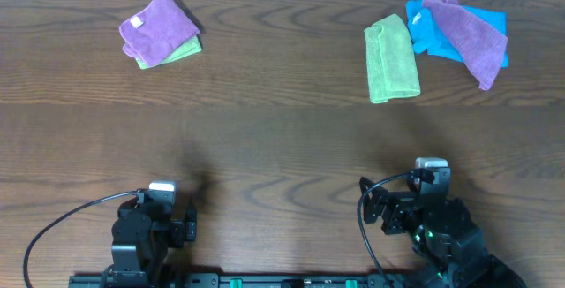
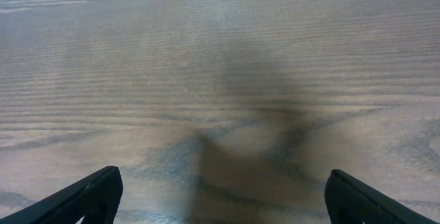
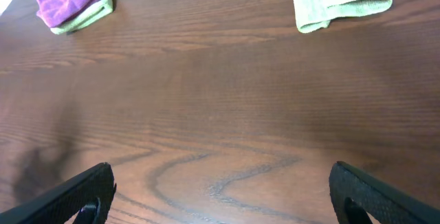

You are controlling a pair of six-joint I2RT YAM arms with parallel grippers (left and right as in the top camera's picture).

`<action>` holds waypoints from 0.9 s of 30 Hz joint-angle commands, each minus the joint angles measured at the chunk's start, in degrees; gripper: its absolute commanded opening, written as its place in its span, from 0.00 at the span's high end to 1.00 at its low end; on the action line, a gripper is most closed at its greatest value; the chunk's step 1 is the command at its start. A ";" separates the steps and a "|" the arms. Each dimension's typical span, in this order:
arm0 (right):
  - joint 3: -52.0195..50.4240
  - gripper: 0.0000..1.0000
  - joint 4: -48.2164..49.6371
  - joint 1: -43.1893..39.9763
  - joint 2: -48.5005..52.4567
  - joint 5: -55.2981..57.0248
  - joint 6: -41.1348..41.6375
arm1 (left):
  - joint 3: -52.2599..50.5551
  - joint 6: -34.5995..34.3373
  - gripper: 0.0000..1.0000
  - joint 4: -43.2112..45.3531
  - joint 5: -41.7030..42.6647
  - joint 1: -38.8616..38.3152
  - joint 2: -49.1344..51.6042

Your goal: Fold the cloth

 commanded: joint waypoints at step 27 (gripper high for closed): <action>-0.35 0.01 -3.91 -2.14 -0.22 1.92 0.37 | -0.24 0.98 0.05 -3.96 -0.76 3.02 -0.63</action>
